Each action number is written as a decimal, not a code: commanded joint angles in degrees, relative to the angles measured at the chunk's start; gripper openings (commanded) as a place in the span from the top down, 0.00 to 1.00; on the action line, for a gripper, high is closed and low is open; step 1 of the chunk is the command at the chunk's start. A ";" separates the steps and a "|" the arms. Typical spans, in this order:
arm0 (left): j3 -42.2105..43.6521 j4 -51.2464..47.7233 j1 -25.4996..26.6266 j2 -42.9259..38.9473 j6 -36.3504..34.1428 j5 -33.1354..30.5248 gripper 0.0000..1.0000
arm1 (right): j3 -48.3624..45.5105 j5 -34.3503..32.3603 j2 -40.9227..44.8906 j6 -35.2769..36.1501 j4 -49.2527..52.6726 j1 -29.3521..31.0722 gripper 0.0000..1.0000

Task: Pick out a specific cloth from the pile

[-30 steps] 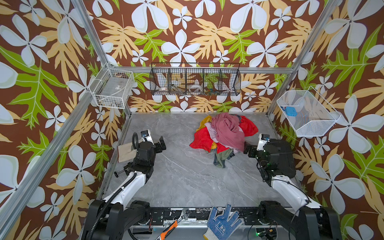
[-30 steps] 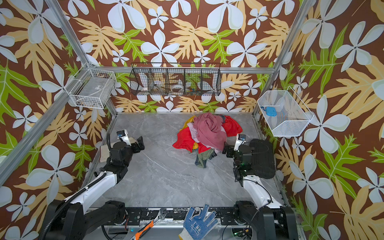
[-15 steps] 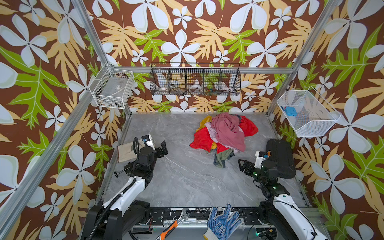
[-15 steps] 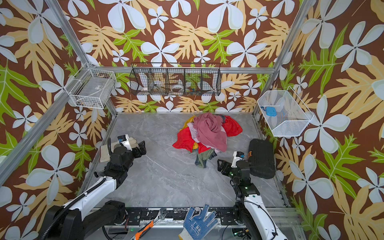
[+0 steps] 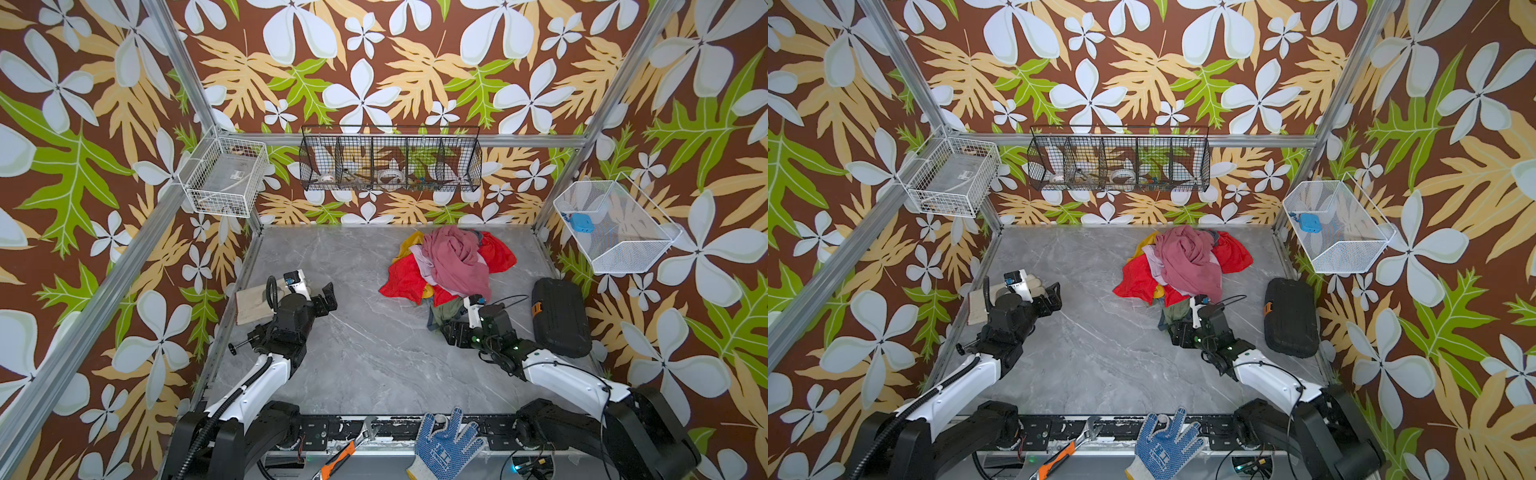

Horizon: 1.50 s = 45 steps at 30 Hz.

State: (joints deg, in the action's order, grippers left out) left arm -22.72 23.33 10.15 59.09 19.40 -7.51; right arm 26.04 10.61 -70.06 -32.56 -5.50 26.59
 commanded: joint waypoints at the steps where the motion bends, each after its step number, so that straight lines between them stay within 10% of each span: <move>1: 0.22 -0.06 0.04 -0.77 0.06 -0.62 0.00 | 4.48 -5.93 -5.64 3.91 4.03 2.45 0.26; 8: 0.48 -1.18 -0.01 -1.77 -0.64 -1.37 0.00 | 12.99 -14.36 -16.42 6.79 14.80 4.86 0.38; 19: 0.21 -2.06 0.04 -1.52 -0.63 -1.72 0.00 | 14.24 -16.46 -15.70 6.40 14.45 4.88 1.00; 45: -6.69 -3.82 5.90 7.60 -0.61 -1.09 0.03 | 14.73 -6.74 13.64 15.47 8.98 4.88 1.00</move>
State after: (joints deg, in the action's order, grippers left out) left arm -28.53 18.85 15.35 66.08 19.14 -8.19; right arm 39.13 1.98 -57.56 -19.84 4.45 31.38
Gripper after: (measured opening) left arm 0.975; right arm 0.049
